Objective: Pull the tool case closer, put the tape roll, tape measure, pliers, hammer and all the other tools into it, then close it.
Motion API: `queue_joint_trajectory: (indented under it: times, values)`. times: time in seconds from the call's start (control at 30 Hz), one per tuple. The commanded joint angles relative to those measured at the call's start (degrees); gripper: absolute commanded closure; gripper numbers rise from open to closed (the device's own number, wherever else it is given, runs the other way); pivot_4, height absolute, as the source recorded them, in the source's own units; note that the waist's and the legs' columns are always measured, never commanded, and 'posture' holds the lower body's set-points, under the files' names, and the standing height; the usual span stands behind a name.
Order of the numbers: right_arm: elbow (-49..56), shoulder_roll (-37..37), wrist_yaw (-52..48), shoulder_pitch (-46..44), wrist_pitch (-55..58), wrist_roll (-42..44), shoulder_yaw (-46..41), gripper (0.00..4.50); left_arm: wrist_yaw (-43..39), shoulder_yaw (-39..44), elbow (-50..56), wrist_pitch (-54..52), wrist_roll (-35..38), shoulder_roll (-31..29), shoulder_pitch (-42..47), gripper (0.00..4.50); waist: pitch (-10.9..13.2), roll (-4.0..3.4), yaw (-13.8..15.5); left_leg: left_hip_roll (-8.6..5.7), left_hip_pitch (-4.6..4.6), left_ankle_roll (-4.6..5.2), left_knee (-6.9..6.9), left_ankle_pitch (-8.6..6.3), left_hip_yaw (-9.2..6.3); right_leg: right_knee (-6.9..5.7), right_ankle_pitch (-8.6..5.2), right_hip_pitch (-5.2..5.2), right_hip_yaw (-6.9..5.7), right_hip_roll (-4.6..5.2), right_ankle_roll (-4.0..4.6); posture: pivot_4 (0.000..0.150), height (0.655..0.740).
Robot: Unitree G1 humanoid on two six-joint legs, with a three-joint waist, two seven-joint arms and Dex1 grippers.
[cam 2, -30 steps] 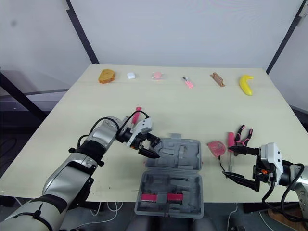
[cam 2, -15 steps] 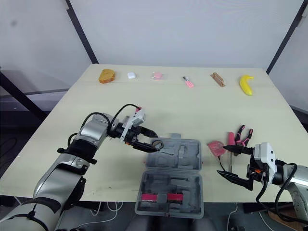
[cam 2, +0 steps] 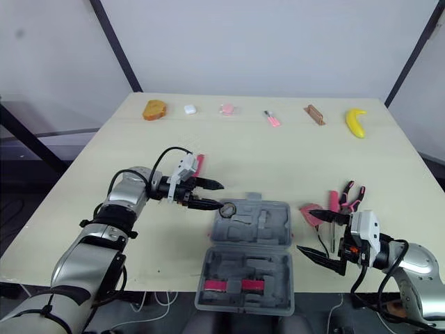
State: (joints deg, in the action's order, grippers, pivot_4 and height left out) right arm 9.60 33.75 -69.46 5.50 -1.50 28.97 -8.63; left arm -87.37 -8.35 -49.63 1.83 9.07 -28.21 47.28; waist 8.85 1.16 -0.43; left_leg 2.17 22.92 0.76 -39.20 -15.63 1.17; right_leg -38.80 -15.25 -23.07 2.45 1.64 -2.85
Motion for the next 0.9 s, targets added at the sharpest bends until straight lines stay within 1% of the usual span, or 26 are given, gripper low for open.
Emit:
queue_joint_trajectory:
  times: [0.03, 0.13, 0.23, 0.27, 0.3, 0.37, 0.4, 0.73, 0.9]
  values:
    - [-0.51, -1.16, 0.44, -0.51, -2.55, -0.50, 0.87, 0.00, 0.20, 1.31, -2.62, 10.97, -0.25, 2.21, -0.68, 1.60, 0.00, 0.00, 0.11, 0.00, 0.00, 0.00, 0.00, 0.00, 0.01, 0.00, 0.00, 0.00, 0.00, 0.00, 0.00, 0.150, 0.7400]
    - [-1.40, -1.63, 0.43, -0.33, -3.75, -0.95, 1.36, 0.00, 1.38, 1.09, -6.56, 18.53, -2.04, 3.21, -1.16, 1.60, 0.00, 0.00, 0.01, 0.00, 0.01, 0.00, 0.00, 0.00, 0.02, -0.01, 0.00, 0.00, 0.01, 0.00, 0.00, 0.150, 0.7400]
    - [-1.90, -1.72, 0.46, -0.16, -4.60, -1.16, 1.61, 0.00, 2.81, 2.88, -9.78, 20.38, -1.16, 4.58, -0.54, 1.60, 0.00, 0.00, -0.14, 0.00, -0.01, 0.00, 0.00, 0.00, 0.00, -0.02, 0.00, 0.00, 0.00, -0.02, 0.00, 0.150, 0.7400]
    - [-2.02, -1.72, 0.50, -0.16, -4.78, -1.17, 1.63, 0.00, 3.17, 3.03, -10.62, 21.07, -1.41, 4.78, -0.34, 2.03, 0.00, 0.00, -0.15, 0.00, -0.01, 0.00, 0.00, 0.00, 0.00, -0.02, 0.00, 0.00, 0.00, -0.02, 0.00, 0.150, 0.7400]
    - [-2.05, -1.75, 0.61, -0.17, -4.89, -1.20, 1.68, 0.00, 3.62, 3.03, -11.32, 21.98, -1.84, 4.84, -0.20, 2.18, 0.00, 0.00, -0.15, 0.00, -0.01, 0.00, 0.00, 0.00, 0.01, -0.02, 0.00, 0.00, 0.00, -0.01, 0.00, 0.150, 0.7400]
    - [-2.10, -1.81, 0.77, -0.15, -5.10, -1.23, 1.71, 0.00, 4.22, 3.05, -12.22, 22.99, -2.42, 5.01, 0.05, 2.81, 0.00, 0.00, -0.15, 0.00, 0.00, 0.00, 0.00, 0.00, 0.01, -0.01, 0.00, 0.00, 0.00, -0.01, 0.00, 0.150, 0.7400]
    - [-2.06, -1.88, 0.88, -0.05, -5.19, -1.26, 1.74, 0.00, 4.42, 3.14, -12.58, 23.20, -2.47, 5.07, 0.18, 3.30, 0.00, 0.00, -0.15, 0.00, 0.00, 0.00, 0.00, 0.00, 0.00, -0.02, 0.00, 0.00, 0.00, -0.01, 0.00, 0.150, 0.7400]
    - [-2.44, -2.18, 1.38, -0.01, -5.97, -1.42, 2.21, 0.00, 5.96, 3.47, -15.49, 24.35, -3.58, 5.42, 0.07, 3.30, 0.00, 0.00, -0.15, 0.00, 0.00, 0.00, 0.00, 0.00, 0.00, -0.02, 0.00, 0.00, 0.00, -0.01, 0.00, 0.150, 0.7400]
    - [-2.62, -2.34, 1.90, -0.51, -5.93, -1.38, 2.13, 0.00, 9.44, 2.36, -17.54, 25.07, -6.44, 5.99, -1.02, 3.30, 0.00, 0.00, -0.15, 0.00, 0.00, 0.00, 0.00, 0.00, 0.00, -0.02, 0.00, 0.00, 0.00, -0.01, 0.00, 0.150, 0.7400]
